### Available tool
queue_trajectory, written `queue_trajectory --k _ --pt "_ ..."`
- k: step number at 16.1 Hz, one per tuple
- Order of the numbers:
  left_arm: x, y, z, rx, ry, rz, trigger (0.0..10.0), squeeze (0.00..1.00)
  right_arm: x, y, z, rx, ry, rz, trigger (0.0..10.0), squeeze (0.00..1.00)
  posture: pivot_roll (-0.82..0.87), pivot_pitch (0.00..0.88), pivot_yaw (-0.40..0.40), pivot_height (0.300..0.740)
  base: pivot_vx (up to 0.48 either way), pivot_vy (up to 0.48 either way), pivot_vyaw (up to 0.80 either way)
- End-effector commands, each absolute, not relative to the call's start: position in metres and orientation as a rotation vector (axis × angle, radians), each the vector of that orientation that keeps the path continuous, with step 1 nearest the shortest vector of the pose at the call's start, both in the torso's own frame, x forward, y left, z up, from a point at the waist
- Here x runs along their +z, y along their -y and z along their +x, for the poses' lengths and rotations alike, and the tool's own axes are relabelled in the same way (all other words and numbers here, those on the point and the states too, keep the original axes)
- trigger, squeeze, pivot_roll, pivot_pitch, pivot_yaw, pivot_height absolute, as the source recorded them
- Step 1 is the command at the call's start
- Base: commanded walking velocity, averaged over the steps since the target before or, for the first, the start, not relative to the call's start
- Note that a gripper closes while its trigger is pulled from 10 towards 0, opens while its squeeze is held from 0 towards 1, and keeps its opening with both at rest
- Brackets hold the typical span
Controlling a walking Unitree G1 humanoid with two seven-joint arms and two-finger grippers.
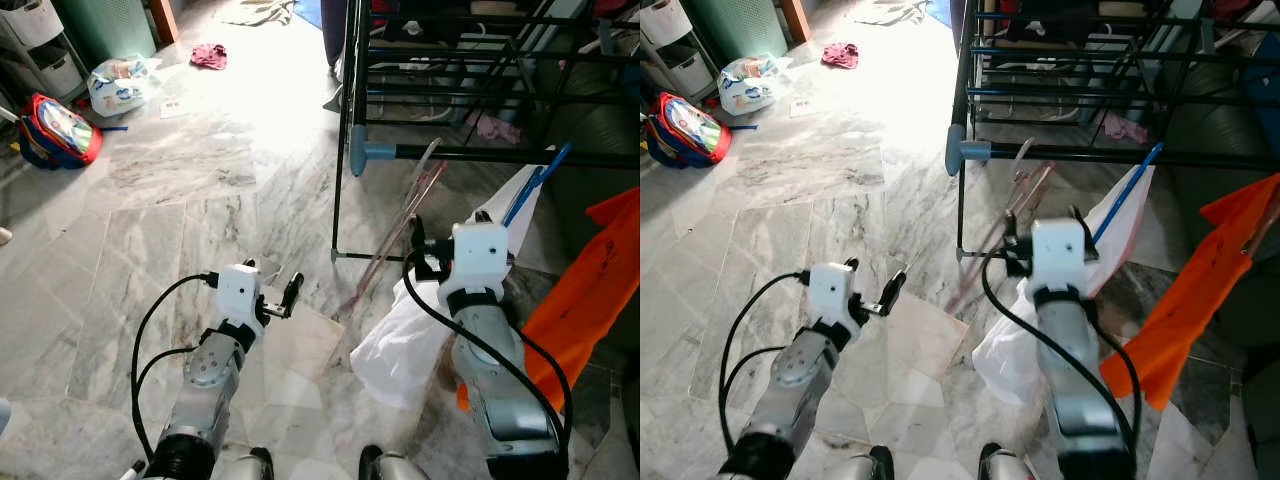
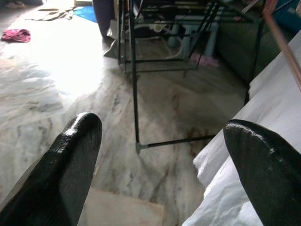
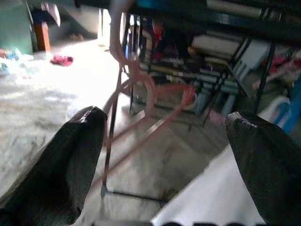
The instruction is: Hang hanger
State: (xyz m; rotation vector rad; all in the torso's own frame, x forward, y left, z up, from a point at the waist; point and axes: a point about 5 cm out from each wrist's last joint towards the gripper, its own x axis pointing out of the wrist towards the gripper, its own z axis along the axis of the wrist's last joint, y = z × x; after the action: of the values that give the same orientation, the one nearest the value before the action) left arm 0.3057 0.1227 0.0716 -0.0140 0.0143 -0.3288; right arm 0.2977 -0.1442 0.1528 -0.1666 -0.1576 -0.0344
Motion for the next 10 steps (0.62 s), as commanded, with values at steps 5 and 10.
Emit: queue_trajectory --k 5,10 --pt "0.073 -0.137 0.300 -0.244 0.006 0.037 10.0 0.00 0.142 0.160 0.274 -0.085 0.149 -0.145 10.0 0.00 -0.03 0.192 -0.002 0.740 0.000 0.000 0.00" --pt "0.061 -0.148 0.290 -0.196 -0.037 0.049 10.0 0.00 0.131 0.165 0.270 -0.036 0.090 -0.148 10.0 0.00 -0.04 0.176 -0.028 0.740 0.000 0.000 0.00"
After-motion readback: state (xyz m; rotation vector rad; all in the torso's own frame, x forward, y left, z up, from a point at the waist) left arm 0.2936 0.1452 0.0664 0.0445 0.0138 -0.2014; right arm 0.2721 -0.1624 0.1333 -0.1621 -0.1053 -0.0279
